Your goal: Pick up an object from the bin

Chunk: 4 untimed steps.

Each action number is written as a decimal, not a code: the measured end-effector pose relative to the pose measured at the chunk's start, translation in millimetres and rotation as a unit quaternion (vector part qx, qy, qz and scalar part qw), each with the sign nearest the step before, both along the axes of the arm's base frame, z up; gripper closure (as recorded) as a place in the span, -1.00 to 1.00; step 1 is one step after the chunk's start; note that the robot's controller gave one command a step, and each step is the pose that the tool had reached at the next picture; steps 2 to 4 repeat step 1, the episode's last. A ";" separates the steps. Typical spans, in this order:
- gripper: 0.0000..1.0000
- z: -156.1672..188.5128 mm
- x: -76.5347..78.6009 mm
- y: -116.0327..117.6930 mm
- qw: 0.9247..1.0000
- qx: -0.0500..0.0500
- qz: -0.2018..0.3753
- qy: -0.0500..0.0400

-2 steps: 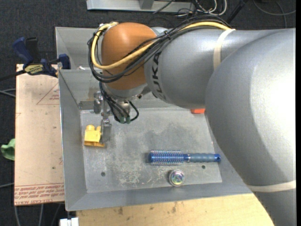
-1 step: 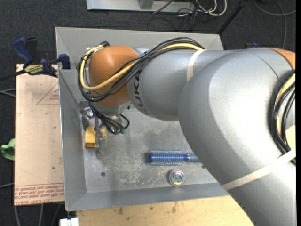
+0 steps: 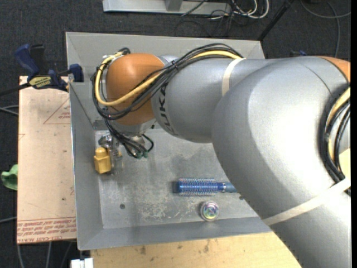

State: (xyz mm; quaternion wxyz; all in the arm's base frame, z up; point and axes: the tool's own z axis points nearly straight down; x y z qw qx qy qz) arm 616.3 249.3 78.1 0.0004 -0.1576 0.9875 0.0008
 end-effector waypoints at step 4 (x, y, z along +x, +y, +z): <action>1.00 145.0 -9.8 -23.5 1.000 0.001 0.014 -0.005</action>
Offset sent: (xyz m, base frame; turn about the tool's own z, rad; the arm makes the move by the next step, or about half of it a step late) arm -0.0114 -0.0238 0.1395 -0.0307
